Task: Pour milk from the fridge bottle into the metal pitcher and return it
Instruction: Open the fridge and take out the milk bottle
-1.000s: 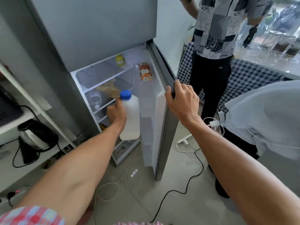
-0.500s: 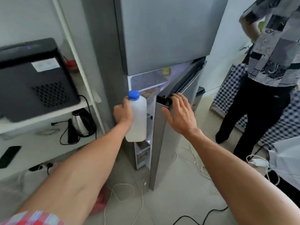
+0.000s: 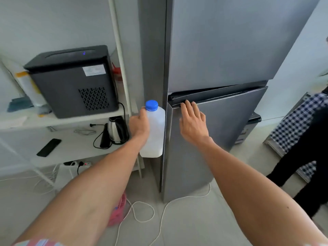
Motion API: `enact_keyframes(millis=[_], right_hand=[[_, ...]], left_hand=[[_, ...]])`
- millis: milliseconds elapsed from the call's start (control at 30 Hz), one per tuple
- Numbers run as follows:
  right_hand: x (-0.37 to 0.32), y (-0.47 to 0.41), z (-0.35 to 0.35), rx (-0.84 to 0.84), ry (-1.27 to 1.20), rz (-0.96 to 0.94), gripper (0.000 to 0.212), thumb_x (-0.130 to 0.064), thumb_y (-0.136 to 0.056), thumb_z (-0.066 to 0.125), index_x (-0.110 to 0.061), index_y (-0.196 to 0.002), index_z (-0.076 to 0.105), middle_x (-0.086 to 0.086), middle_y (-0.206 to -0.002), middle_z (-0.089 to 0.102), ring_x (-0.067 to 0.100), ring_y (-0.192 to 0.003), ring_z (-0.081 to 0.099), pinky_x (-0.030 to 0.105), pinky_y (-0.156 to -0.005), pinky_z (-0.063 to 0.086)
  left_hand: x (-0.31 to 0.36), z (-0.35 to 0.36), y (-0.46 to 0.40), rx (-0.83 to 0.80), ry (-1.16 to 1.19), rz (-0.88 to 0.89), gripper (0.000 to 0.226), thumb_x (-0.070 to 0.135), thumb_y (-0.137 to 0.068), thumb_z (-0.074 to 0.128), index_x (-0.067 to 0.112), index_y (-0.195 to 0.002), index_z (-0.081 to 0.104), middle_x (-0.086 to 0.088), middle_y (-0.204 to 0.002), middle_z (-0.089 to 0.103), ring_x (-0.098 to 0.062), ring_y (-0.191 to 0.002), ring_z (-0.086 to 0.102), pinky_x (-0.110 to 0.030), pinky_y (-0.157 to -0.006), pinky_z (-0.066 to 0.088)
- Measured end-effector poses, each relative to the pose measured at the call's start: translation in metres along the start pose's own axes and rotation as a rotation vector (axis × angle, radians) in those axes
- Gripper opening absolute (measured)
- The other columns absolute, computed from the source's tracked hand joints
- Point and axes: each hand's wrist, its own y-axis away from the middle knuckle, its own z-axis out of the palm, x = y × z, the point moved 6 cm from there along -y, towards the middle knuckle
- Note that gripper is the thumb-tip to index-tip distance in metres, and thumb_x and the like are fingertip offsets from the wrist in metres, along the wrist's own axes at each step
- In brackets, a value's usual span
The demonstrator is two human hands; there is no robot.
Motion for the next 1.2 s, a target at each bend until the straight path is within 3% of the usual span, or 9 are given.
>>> enact_keyframes(millis=[233,400,667,733,800,900,1000,1067,1200], right_hand=[[0.0,-0.023,0.013,-0.13,-0.023,-0.005,0.08,-0.002,-0.096,0.041,-0.016,-0.164,0.001,0.001,-0.173,-0.003,0.026,-0.158,-0.006,0.054,-0.115,0.029],[-0.001,-0.032,0.019,-0.234,-0.035,0.01,0.098,0.008,-0.086,0.041,-0.021,-0.163,-0.012,-0.003,-0.172,-0.017,0.024,-0.157,-0.017,0.059,-0.121,0.018],[-0.004,-0.038,0.02,-0.334,-0.026,-0.001,0.1,0.003,-0.088,0.044,-0.02,-0.162,-0.018,-0.001,-0.17,-0.023,0.026,-0.156,-0.02,0.062,-0.122,0.015],[-0.002,-0.037,0.017,-0.31,-0.119,-0.011,0.092,0.0,-0.092,0.044,-0.02,-0.163,-0.011,-0.002,-0.171,-0.019,0.024,-0.157,-0.014,0.06,-0.121,0.021],[0.0,-0.029,0.014,-0.204,-0.238,-0.001,0.078,-0.005,-0.099,0.04,-0.018,-0.164,0.001,-0.001,-0.173,-0.006,0.024,-0.157,0.008,0.057,-0.114,0.032],[0.003,-0.001,0.019,-0.058,-0.378,0.105,0.05,-0.019,-0.105,0.035,-0.018,-0.154,0.029,0.003,-0.157,0.036,0.034,-0.126,0.05,0.047,-0.089,0.045],[0.01,0.024,0.041,-0.201,-0.64,0.375,0.03,-0.037,-0.105,0.03,-0.018,-0.12,0.048,0.002,-0.114,0.055,0.03,-0.098,0.054,0.044,-0.081,0.045],[0.011,0.036,0.052,-0.316,-0.784,0.522,0.037,-0.045,-0.104,0.028,-0.016,-0.092,0.047,0.001,-0.092,0.054,0.028,-0.087,0.053,0.044,-0.08,0.049],[0.001,0.064,0.068,-0.515,-1.165,0.835,0.057,-0.064,-0.101,0.027,-0.02,-0.106,0.062,0.004,-0.101,0.068,0.026,-0.09,0.067,0.037,-0.07,0.054]], left_hand=[[0.007,-0.002,-0.005,0.042,0.017,-0.01,0.047,0.042,-0.09,0.055,0.015,-0.06,0.029,-0.002,-0.062,0.038,-0.021,-0.053,0.032,-0.031,-0.052,0.027],[0.01,0.003,-0.005,0.045,0.048,-0.011,0.048,0.04,-0.09,0.056,0.016,-0.061,0.028,-0.006,-0.064,0.036,-0.022,-0.055,0.029,-0.031,-0.053,0.025],[0.015,0.012,-0.001,0.029,0.056,-0.001,0.046,0.044,-0.085,0.056,0.015,-0.06,0.031,-0.011,-0.068,0.037,-0.022,-0.06,0.031,-0.034,-0.057,0.027],[0.016,0.014,0.001,0.016,0.065,-0.006,0.044,0.046,-0.083,0.056,0.012,-0.063,0.037,-0.01,-0.066,0.04,-0.022,-0.059,0.034,-0.034,-0.057,0.029],[0.017,0.016,0.003,0.002,0.08,-0.009,0.045,0.049,-0.08,0.056,0.012,-0.063,0.038,-0.008,-0.064,0.041,-0.022,-0.056,0.035,-0.034,-0.057,0.031],[0.02,0.021,0.006,-0.021,0.095,-0.022,0.047,0.053,-0.076,0.058,0.013,-0.062,0.037,-0.006,-0.061,0.039,-0.021,-0.055,0.033,-0.034,-0.057,0.031],[0.025,0.026,0.013,-0.048,0.094,-0.025,0.051,0.059,-0.072,0.058,0.017,-0.055,0.034,-0.003,-0.055,0.039,-0.021,-0.052,0.034,-0.033,-0.056,0.032],[0.03,0.03,0.018,-0.069,0.107,-0.024,0.053,0.062,-0.07,0.059,0.016,-0.055,0.037,-0.001,-0.052,0.041,-0.02,-0.05,0.036,-0.032,-0.055,0.033],[0.039,0.042,0.033,-0.146,0.145,-0.012,0.052,0.063,-0.067,0.058,0.02,-0.056,0.03,-0.004,-0.058,0.037,-0.019,-0.054,0.032,-0.031,-0.055,0.028]])
